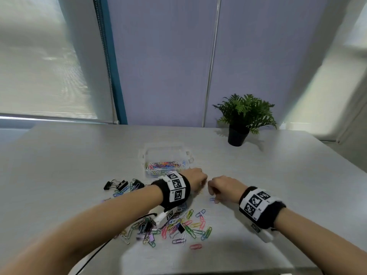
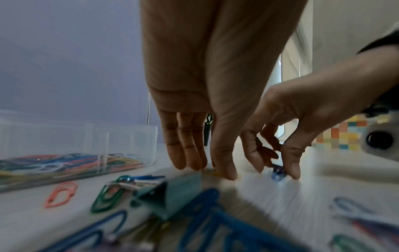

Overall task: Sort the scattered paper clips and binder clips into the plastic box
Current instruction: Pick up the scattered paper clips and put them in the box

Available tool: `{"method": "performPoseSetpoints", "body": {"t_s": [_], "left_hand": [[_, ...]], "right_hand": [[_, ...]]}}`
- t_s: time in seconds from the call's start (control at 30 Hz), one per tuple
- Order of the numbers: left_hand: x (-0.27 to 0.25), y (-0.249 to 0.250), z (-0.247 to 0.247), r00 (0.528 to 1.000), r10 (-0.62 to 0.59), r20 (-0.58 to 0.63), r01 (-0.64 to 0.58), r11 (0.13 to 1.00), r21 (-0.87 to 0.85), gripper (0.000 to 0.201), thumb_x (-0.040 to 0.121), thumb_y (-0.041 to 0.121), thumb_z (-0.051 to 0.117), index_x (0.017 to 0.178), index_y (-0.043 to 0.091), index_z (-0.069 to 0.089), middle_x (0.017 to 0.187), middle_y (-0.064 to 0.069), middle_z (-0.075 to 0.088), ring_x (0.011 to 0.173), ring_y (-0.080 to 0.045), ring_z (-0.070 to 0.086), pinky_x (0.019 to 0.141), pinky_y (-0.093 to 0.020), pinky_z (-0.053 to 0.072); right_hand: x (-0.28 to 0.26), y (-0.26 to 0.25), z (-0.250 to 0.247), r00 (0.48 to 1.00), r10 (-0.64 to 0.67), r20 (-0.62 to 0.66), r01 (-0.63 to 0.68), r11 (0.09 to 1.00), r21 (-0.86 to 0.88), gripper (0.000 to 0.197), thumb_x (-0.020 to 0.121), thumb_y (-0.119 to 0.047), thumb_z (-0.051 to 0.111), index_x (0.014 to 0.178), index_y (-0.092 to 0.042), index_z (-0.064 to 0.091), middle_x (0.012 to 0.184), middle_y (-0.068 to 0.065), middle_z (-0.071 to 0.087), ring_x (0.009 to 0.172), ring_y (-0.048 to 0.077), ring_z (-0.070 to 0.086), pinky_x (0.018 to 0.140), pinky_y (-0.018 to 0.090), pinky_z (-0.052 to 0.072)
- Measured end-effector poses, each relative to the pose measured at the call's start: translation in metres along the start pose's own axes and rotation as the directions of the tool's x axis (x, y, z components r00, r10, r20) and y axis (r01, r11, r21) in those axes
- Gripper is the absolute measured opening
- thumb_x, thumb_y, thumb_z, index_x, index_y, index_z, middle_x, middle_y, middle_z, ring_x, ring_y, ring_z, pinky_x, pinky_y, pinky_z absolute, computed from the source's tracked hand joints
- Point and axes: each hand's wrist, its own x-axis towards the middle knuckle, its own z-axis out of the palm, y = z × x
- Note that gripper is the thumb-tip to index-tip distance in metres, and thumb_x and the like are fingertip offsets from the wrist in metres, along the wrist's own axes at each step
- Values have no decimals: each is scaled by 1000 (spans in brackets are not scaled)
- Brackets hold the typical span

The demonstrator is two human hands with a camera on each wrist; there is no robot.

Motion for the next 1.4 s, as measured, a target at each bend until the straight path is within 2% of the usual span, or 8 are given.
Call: {"method": "performPoseSetpoints", "body": {"t_s": [0.13, 0.3, 0.43, 0.67, 0.83, 1.0, 1.23, 1.4], "left_hand": [[4, 4, -1, 1000, -17, -10, 17, 999, 43, 17, 79, 6, 61, 95, 8, 65, 108, -17, 61, 99, -34, 60, 75, -34, 46], [-6, -2, -6, 998, 67, -9, -67, 998, 13, 9, 81, 9, 59, 89, 8, 62, 97, -14, 66, 93, -30, 61, 75, -35, 48], [-34, -11, -11, 990, 138, -20, -139, 985, -101, 12, 85, 5, 54, 96, 4, 61, 97, -13, 67, 87, -24, 58, 74, -28, 39], [-54, -10, 19, 993, 68, 94, -60, 994, -88, 40, 78, 23, 70, 111, 7, 55, 113, -16, 54, 104, -29, 51, 87, -36, 40], [-52, 1, 27, 1000, 23, 4, -22, 996, -81, 30, 84, 19, 63, 109, 5, 55, 112, -18, 51, 103, -34, 52, 85, -38, 40], [-49, 11, 25, 999, -44, -30, 43, 999, -29, 23, 87, 7, 51, 108, -2, 53, 114, -25, 55, 106, -40, 55, 84, -44, 44], [-47, 16, 16, 997, -79, 11, 79, 995, -56, 31, 83, 8, 60, 113, 1, 52, 117, -21, 58, 108, -35, 57, 82, -37, 46], [-44, 18, 16, 999, -53, 10, 53, 998, -29, 25, 81, 10, 61, 105, 3, 62, 111, -21, 63, 103, -35, 60, 83, -37, 49]], "right_hand": [[-1, 5, 6, 999, -21, -33, 22, 999, 35, 20, 71, -1, 51, 63, -20, 53, 68, -5, 62, 65, 13, 57, 69, 36, 50], [-6, -3, 6, 993, -106, -50, 110, 989, 94, 17, 79, -8, 54, 71, -23, 56, 75, -2, 71, 74, 15, 64, 70, 31, 52], [-18, -22, 7, 989, -149, 11, 141, 954, 263, 12, 83, -9, 60, 93, -16, 59, 72, -11, 58, 78, 14, 61, 65, 17, 43], [-24, -34, 25, 966, -175, 189, 172, 985, 33, 76, 64, -37, 80, 123, -16, 37, 106, -5, 33, 94, 12, 36, 85, 35, 43], [-22, -35, 26, 980, -177, 90, 168, 981, 98, 51, 70, -25, 77, 108, -11, 47, 110, 4, 47, 91, 12, 36, 77, 31, 38], [-17, -35, 29, 994, -105, -7, 105, 973, 205, 18, 73, -12, 71, 80, -21, 57, 74, -12, 50, 75, 11, 49, 71, 30, 42], [-17, -37, 31, 996, -52, -79, 66, 981, 180, 14, 81, -6, 57, 85, -19, 57, 66, -15, 53, 74, 11, 55, 70, 29, 47], [-15, -44, 29, 995, 1, -97, 17, 983, 185, 18, 76, -3, 52, 79, -16, 64, 86, 4, 71, 84, 21, 63, 75, 33, 51]]}}
